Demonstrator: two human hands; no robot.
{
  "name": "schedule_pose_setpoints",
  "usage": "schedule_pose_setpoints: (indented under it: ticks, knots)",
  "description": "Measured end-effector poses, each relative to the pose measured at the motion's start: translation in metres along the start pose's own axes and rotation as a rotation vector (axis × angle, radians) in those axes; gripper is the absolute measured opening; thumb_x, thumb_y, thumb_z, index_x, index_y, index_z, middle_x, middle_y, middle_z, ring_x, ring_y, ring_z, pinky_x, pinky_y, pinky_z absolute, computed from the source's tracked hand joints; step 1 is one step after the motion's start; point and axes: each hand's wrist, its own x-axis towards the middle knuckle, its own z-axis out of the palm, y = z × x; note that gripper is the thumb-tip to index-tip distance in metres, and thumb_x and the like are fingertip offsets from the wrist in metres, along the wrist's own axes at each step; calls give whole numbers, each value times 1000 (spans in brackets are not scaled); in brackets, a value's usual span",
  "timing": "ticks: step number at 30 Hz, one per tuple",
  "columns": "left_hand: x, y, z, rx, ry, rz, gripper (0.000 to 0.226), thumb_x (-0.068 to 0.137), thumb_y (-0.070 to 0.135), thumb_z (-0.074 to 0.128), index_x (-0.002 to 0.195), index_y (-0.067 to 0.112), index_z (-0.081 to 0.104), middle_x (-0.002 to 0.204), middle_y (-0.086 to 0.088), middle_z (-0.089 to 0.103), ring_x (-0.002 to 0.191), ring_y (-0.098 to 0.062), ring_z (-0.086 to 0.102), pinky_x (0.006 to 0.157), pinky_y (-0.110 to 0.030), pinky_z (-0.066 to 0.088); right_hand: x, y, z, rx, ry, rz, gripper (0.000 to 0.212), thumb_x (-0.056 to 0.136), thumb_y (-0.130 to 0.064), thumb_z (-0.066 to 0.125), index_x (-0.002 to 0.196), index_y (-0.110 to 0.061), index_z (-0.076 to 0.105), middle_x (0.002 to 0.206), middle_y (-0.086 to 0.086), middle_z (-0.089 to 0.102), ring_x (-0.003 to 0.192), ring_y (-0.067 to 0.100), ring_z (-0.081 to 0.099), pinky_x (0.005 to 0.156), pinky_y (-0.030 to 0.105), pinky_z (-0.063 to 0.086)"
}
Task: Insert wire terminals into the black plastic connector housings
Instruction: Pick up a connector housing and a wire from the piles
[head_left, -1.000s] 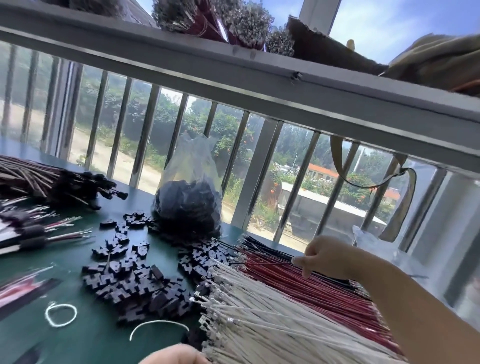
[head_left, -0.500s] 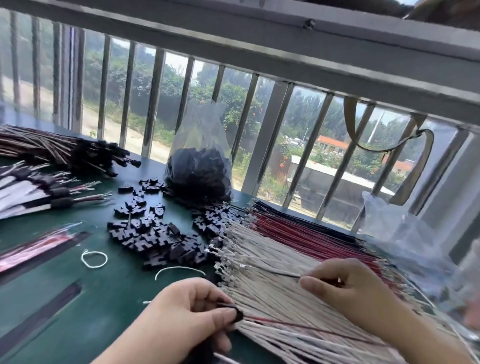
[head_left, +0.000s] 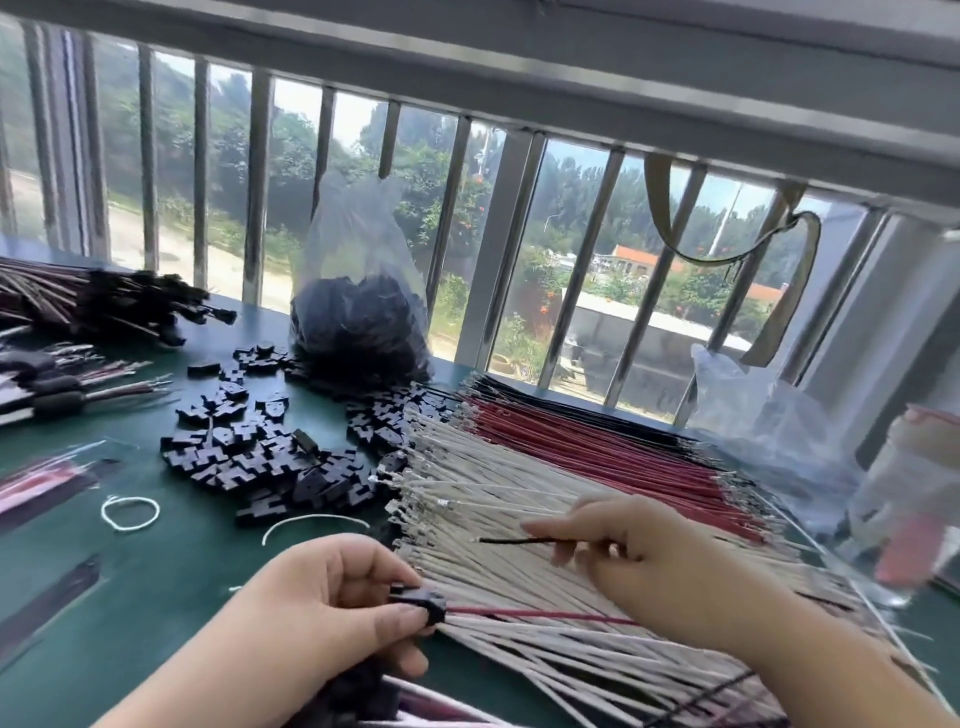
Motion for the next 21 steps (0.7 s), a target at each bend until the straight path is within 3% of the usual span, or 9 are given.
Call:
schedule_pose_setpoints:
  ticks: [2, 4, 7, 10, 13, 16, 19, 21]
  knots:
    - [0, 0, 1, 4, 1, 8, 25, 43, 11, 78, 67, 9, 71, 73, -23, 72, 60, -33, 71, 46, -25, 54, 0, -3, 4, 51, 48, -30, 15, 82, -44, 65, 95, -47, 71, 76, -16, 61, 57, 1, 47, 55, 18, 42]
    - [0, 1, 1, 13, -12, 27, 23, 45, 8, 79, 66, 10, 72, 70, -21, 71, 59, -33, 71, 49, -22, 54, -1, -4, 8, 81, 88, -64, 25, 66, -62, 66, 80, -42, 72, 70, -9, 64, 52, 0, 47, 51, 15, 41]
    - [-1, 2, 0, 55, -52, 47, 20, 52, 9, 81, 68, 15, 71, 66, -20, 71, 59, -27, 71, 52, -19, 53, -1, -9, 16, 68, 107, -108, 5, 75, -46, 71, 79, -42, 71, 74, -12, 66, 58, -2, 55, 55, 12, 44]
    - [-2, 1, 0, 100, -79, 60, 24, 56, 15, 87, 72, 23, 71, 66, -16, 72, 60, -21, 71, 56, -17, 51, -2, -12, 23, 36, 84, -138, 29, 83, -24, 71, 85, -53, 69, 81, -22, 65, 74, -1, 61, 63, 12, 45]
    - [-1, 0, 0, 103, -68, 62, 24, 53, 23, 80, 74, 27, 71, 69, -14, 73, 63, -22, 71, 58, -20, 53, -3, -17, 28, 35, 72, -133, 34, 84, -18, 69, 86, -52, 69, 81, -23, 64, 74, -1, 57, 62, 10, 41]
    - [-2, -2, 1, 90, -44, 65, 26, 52, 25, 81, 76, 26, 71, 75, -14, 74, 65, -26, 72, 58, -24, 55, -5, -20, 30, 69, 76, -145, 33, 83, -21, 67, 88, -53, 70, 75, -22, 60, 68, 0, 55, 60, 12, 40]
    - [-4, 1, 2, 82, -44, 65, 23, 55, 19, 84, 73, 24, 71, 72, -14, 74, 61, -25, 72, 54, -22, 53, -5, -20, 33, 72, 125, -149, 15, 77, -42, 69, 84, -55, 70, 73, -23, 58, 65, 1, 54, 59, 17, 43]
    - [-6, 3, 3, 65, -43, 59, 24, 53, 17, 88, 69, 18, 70, 69, -16, 73, 59, -25, 71, 52, -21, 52, -5, -20, 37, 47, 150, -155, 10, 75, -45, 69, 79, -54, 69, 74, -24, 60, 69, 2, 56, 62, 18, 45]
